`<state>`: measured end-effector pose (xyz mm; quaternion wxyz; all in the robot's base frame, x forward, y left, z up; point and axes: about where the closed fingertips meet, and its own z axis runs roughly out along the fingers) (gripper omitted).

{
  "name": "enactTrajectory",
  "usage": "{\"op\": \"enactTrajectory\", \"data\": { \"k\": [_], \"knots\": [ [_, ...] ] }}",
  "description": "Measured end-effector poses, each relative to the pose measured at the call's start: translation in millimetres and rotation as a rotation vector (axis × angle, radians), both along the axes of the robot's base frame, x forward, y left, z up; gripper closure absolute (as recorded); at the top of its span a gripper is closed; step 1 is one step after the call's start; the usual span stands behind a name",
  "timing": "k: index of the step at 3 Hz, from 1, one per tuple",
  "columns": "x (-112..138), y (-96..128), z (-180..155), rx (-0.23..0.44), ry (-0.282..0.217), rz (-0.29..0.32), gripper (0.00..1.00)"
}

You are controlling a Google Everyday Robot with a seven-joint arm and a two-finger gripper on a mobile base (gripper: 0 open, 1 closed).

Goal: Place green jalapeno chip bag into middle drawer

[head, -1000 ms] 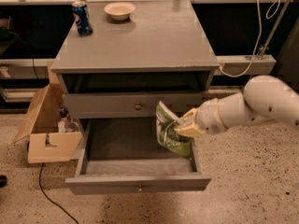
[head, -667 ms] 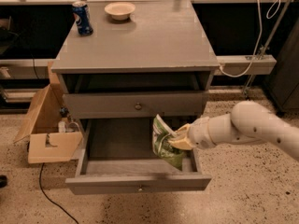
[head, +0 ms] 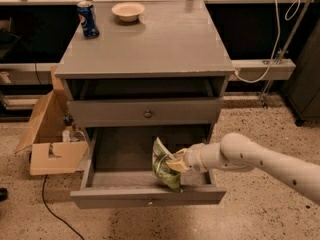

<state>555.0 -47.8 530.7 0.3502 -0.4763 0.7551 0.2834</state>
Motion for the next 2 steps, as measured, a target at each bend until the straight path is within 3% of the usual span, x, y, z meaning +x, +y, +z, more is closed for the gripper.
{"op": "enactTrajectory", "data": {
  "k": [2],
  "knots": [
    [23, 37, -68, 0.034, 0.066, -0.003, 0.58]
  ]
}}
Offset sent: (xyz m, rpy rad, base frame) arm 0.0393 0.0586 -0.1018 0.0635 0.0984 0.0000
